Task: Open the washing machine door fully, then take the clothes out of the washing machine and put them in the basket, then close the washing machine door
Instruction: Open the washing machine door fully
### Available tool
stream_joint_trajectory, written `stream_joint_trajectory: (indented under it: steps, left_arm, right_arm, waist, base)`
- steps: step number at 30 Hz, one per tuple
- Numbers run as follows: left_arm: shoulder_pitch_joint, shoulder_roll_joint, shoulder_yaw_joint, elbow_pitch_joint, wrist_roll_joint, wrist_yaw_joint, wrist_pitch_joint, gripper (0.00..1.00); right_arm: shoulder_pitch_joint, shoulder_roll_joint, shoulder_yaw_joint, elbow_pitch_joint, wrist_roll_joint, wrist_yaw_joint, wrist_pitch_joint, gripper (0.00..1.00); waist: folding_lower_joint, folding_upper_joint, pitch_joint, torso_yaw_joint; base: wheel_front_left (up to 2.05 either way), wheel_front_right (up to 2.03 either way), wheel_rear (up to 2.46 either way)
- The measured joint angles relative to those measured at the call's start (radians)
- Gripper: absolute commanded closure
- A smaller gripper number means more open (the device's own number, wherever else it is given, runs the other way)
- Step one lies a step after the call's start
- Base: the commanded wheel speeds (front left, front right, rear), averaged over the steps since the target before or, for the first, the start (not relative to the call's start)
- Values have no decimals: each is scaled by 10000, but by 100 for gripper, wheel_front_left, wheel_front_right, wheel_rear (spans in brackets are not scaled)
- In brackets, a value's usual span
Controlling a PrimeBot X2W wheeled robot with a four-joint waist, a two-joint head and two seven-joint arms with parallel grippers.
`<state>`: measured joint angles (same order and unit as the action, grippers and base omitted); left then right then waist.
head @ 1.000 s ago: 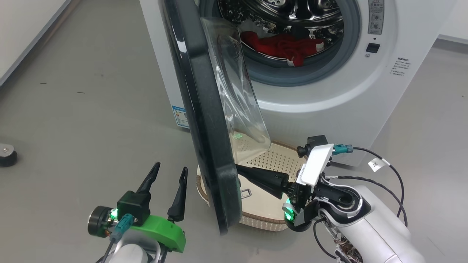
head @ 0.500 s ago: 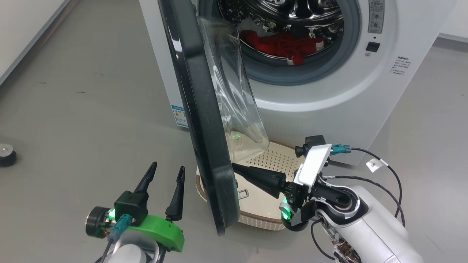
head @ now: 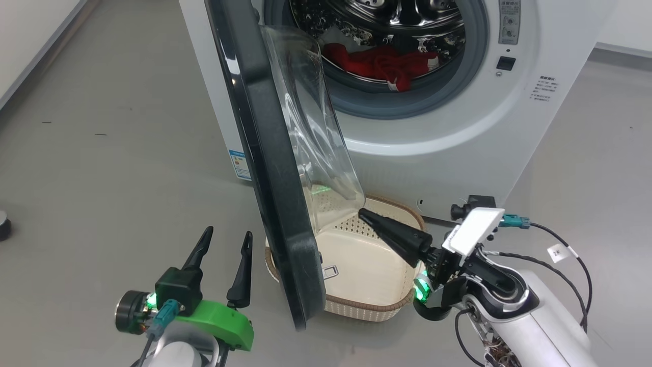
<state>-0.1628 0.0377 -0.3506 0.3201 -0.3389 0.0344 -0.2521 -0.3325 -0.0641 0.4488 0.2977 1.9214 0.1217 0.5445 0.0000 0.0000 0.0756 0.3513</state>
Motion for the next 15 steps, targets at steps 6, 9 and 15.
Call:
stream_joint_trajectory:
  steps: [6, 9, 15]
  left_arm:
    - [41, 2, -6, 6, 0, 0, 0, 0]
    - [52, 0, 2, 10, 0, 0, 0, 0]
    - [106, 0, 42, 19, 0, 0, 0, 0]
  right_arm:
    - [540, -113, -775, -328, -366, 0, -754, 0]
    - [731, -163, -1114, -512, -742, 0, -1248, 0]
    - [1217, -456, -1563, -736, -1893, 0, -2366, 0]
  waist:
    - [0, 0, -33, -111]
    - [0, 0, -43, -159]
    - [0, 0, -62, -256]
  base:
    - [0, 0, 0]
    - [0, 0, 0]
    - [0, 0, 0]
